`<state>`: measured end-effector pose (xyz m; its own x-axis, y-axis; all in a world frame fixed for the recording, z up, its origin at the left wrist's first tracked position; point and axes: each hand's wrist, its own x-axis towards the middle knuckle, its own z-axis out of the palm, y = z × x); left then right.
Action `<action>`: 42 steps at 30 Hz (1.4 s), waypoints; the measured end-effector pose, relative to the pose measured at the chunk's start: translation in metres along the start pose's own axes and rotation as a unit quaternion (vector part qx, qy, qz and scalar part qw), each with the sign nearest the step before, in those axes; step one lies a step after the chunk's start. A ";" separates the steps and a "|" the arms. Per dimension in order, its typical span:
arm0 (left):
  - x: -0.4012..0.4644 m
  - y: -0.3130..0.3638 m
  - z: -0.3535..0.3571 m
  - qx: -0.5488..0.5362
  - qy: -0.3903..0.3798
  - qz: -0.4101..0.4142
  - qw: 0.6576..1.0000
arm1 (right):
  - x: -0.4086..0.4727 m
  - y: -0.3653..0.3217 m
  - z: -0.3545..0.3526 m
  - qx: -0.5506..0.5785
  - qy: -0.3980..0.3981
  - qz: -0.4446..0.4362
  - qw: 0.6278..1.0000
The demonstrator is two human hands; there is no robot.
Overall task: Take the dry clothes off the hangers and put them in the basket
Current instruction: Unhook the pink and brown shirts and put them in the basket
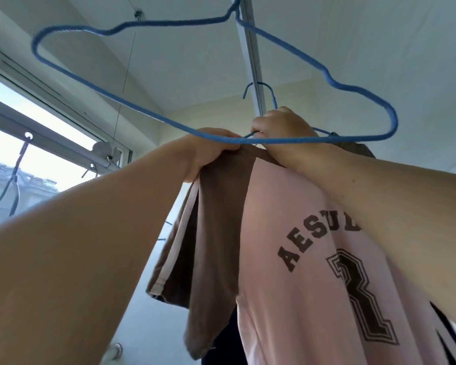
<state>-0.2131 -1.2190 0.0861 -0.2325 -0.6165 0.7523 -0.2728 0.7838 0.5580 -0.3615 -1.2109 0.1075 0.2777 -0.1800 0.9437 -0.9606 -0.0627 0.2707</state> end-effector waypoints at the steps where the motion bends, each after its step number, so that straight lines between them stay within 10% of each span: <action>1: -0.001 0.001 0.000 0.001 0.018 -0.010 1.000 | 0.000 0.001 0.001 0.002 0.005 0.001 1.000; 19: -0.023 -0.064 -0.051 0.137 0.364 0.141 0.911 | 0.015 -0.039 0.007 -0.034 -0.009 0.104 0.994; 34: -0.072 -0.107 -0.066 0.082 0.086 0.006 0.993 | -0.054 -0.115 0.035 0.036 0.162 -0.047 0.985; 39: -0.115 -0.132 -0.048 0.100 -0.022 -0.067 0.992 | -0.123 -0.149 0.050 0.191 -0.032 0.023 0.981; 42: -0.147 -0.151 -0.038 0.109 -0.067 -0.109 0.986 | -0.170 -0.169 0.054 0.347 -0.186 0.119 0.911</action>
<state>-0.1023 -1.2441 -0.0955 -0.2637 -0.7838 0.5623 -0.5207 0.6063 0.6010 -0.2460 -1.2228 -0.1086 0.1700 -0.5822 0.7951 -0.7916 -0.5612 -0.2416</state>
